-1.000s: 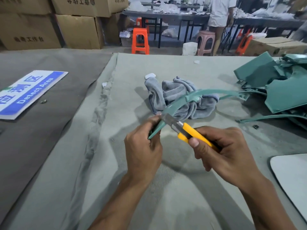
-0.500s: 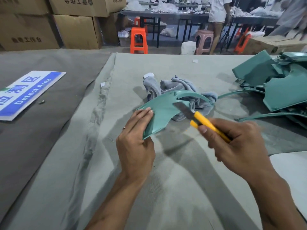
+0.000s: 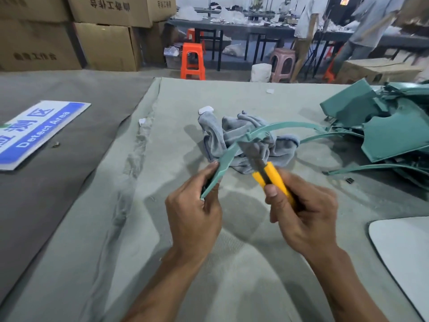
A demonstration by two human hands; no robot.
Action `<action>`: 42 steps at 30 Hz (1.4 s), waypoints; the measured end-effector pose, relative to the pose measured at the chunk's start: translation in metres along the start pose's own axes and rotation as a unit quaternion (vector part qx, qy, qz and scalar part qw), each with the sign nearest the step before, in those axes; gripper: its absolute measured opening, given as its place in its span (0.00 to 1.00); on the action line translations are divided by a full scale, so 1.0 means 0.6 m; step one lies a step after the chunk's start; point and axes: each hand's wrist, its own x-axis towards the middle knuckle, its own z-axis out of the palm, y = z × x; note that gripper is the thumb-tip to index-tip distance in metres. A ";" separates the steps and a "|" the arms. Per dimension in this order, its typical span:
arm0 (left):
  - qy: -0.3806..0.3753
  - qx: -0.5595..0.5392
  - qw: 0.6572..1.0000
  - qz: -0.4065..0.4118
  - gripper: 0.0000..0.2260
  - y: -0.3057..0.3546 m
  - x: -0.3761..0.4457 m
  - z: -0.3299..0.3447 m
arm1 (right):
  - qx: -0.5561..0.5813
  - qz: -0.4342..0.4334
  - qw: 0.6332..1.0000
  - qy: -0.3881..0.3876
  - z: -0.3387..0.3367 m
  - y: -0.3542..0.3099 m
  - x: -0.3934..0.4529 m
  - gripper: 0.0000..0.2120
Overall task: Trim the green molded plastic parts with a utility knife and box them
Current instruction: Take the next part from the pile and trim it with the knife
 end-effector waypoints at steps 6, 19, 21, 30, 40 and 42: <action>0.004 0.010 1.000 -0.002 0.09 0.002 -0.003 0.003 | -0.066 0.142 0.982 0.105 0.009 0.029 -0.003 0.20; -0.101 0.047 0.975 0.190 0.16 -0.004 -0.008 0.010 | 0.274 0.336 0.897 0.088 0.056 -0.026 0.000 0.08; -0.101 0.014 0.980 0.171 0.19 0.003 -0.004 0.014 | 0.310 0.365 0.868 0.129 0.052 -0.019 0.002 0.08; -0.075 -0.440 0.845 -0.295 0.23 0.006 0.020 0.003 | 0.375 0.348 0.852 0.110 0.032 -0.002 0.006 0.07; -0.045 -0.481 0.797 -0.361 0.09 0.018 0.038 -0.007 | 0.212 0.221 0.952 -0.007 0.005 -0.003 0.000 0.18; -0.007 -0.480 0.796 -0.369 0.08 0.013 0.044 -0.012 | 0.218 0.200 0.954 -0.051 -0.008 -0.002 0.000 0.19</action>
